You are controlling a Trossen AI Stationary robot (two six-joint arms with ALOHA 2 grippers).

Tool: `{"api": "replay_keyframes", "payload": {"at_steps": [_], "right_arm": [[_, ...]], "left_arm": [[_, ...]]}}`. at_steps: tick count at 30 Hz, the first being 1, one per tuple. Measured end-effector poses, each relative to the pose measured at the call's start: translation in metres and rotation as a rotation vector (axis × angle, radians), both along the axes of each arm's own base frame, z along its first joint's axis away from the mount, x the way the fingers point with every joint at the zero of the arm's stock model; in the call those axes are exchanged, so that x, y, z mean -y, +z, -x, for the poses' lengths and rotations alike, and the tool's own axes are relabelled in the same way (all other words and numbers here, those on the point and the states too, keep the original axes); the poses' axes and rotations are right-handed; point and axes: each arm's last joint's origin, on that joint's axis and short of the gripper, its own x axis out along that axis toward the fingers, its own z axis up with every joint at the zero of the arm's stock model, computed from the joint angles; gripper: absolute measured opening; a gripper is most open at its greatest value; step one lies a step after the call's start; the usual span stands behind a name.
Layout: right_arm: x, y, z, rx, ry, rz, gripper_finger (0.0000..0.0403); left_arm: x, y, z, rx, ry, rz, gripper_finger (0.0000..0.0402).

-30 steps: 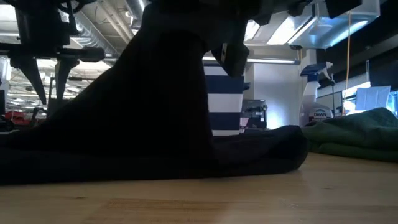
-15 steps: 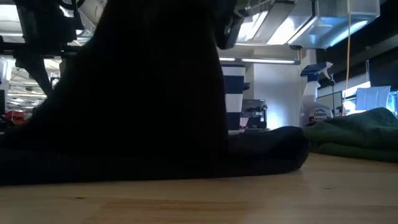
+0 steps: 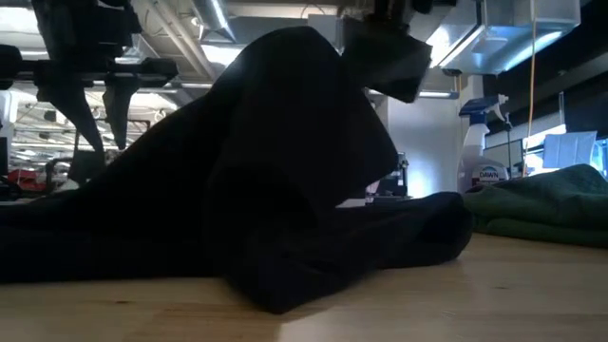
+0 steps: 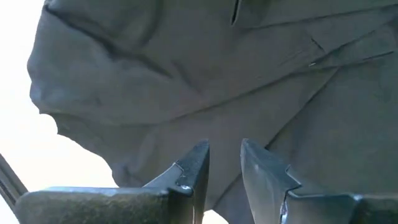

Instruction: Fold Laundry from Bin

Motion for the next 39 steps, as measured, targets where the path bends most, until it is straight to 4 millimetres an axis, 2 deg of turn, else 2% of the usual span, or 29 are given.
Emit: {"api": "replay_keyframes", "payload": {"at_steps": [8, 15, 20, 26, 33, 39], "right_arm": [[0.015, -0.021, 0.019, -0.205, -0.131, 0.227, 0.0280], [0.025, -0.051, 0.035, -0.282, -0.222, 0.295, 0.0280], [0.029, -0.064, 0.043, -0.320, -0.282, 0.320, 0.0280], [0.033, -0.069, 0.049, -0.345, -0.317, 0.374, 0.0280], [0.043, -0.072, 0.068, -0.528, -0.351, 0.487, 0.0280], [0.055, -0.070, 0.086, -0.659, -0.393, 0.674, 0.0280]], "left_arm": [[0.009, -0.014, 0.004, -0.060, -0.034, 0.035, 0.0089], [0.016, -0.030, 0.013, -0.078, -0.009, 0.069, 0.0089], [0.021, -0.039, 0.018, -0.075, -0.028, 0.071, 0.0089], [0.023, -0.041, 0.017, -0.070, -0.032, 0.067, 0.0089], [0.027, -0.039, 0.009, 0.016, -0.023, 0.117, 0.0089], [0.027, -0.039, 0.007, 0.034, -0.022, 0.117, 0.0089]]}}
